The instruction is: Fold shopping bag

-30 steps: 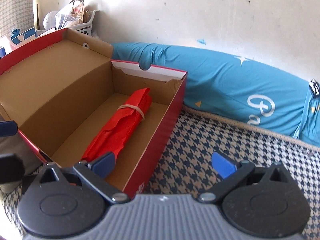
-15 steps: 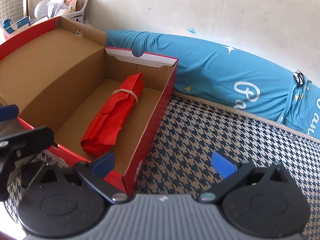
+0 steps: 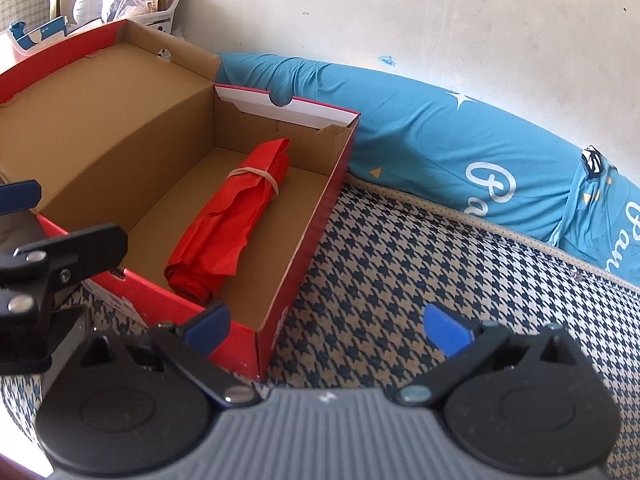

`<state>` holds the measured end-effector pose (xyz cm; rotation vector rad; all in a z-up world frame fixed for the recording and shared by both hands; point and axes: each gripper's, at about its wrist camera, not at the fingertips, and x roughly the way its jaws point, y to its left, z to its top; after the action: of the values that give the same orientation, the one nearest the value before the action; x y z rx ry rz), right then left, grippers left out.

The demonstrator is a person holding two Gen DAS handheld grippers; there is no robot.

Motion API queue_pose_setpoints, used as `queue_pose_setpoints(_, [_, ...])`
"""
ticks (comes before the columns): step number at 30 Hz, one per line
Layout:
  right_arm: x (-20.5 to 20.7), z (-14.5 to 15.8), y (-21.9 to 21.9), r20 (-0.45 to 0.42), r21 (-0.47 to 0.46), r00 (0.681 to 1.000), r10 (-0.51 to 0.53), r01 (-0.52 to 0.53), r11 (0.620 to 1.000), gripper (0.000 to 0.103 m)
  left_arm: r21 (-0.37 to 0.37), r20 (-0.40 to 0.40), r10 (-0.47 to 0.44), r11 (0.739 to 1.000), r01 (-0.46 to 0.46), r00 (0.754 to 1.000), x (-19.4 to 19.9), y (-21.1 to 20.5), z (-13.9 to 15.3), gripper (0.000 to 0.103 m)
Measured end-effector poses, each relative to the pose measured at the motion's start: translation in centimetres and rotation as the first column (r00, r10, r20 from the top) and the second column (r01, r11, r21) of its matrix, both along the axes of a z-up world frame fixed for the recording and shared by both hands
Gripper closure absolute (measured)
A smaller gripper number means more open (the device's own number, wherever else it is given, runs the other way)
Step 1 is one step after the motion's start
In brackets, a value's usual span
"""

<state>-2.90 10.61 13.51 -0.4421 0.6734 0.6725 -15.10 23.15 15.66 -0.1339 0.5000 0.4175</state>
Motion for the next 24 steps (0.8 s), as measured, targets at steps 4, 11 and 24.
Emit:
queue_pose_setpoints(4, [0.0, 0.2, -0.4, -0.002, 0.005, 1.0, -0.011, 0.011, 1.0, 0.0, 0.01, -0.006, 0.012, 1.0, -0.012, 1.0, 0.2, -0.1, 0.0, 0.0])
queue_pose_setpoints(11, [0.1, 0.9, -1.1, 0.018, 0.03, 0.999, -0.032, 0.031, 0.999, 0.0, -0.051, -0.01, 0.029, 0.998, -0.03, 1.0, 0.7, 0.3, -0.2, 0.0])
queue_pose_setpoints(24, [0.8, 0.9, -1.3, 0.029, 0.034, 0.997, -0.072, 0.071, 0.997, 0.0, 0.034, -0.019, 0.142, 0.989, -0.141, 0.99, 1.1, -0.6, -0.2, 0.0])
